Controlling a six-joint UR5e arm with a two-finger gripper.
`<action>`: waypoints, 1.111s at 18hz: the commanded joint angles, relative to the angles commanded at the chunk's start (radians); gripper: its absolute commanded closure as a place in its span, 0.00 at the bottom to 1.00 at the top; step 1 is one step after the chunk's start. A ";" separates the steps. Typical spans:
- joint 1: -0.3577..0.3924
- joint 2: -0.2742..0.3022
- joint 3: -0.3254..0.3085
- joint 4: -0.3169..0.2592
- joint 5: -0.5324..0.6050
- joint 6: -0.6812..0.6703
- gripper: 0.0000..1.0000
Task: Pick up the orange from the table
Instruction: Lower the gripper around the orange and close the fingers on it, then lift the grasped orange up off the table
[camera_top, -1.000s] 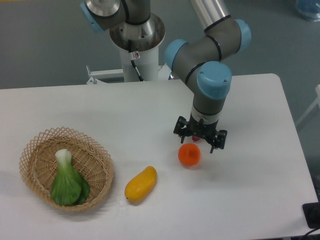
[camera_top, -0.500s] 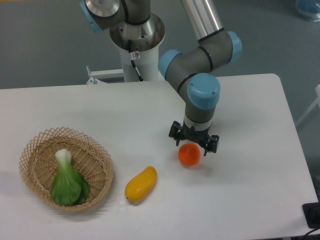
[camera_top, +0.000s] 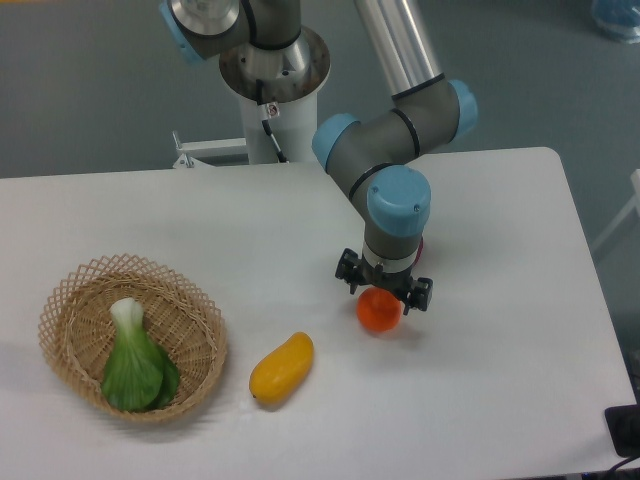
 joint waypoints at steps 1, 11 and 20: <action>-0.005 -0.006 -0.002 0.000 0.026 -0.002 0.00; -0.032 -0.035 0.006 0.057 0.052 -0.063 0.23; -0.031 -0.017 0.054 0.054 0.049 -0.071 0.30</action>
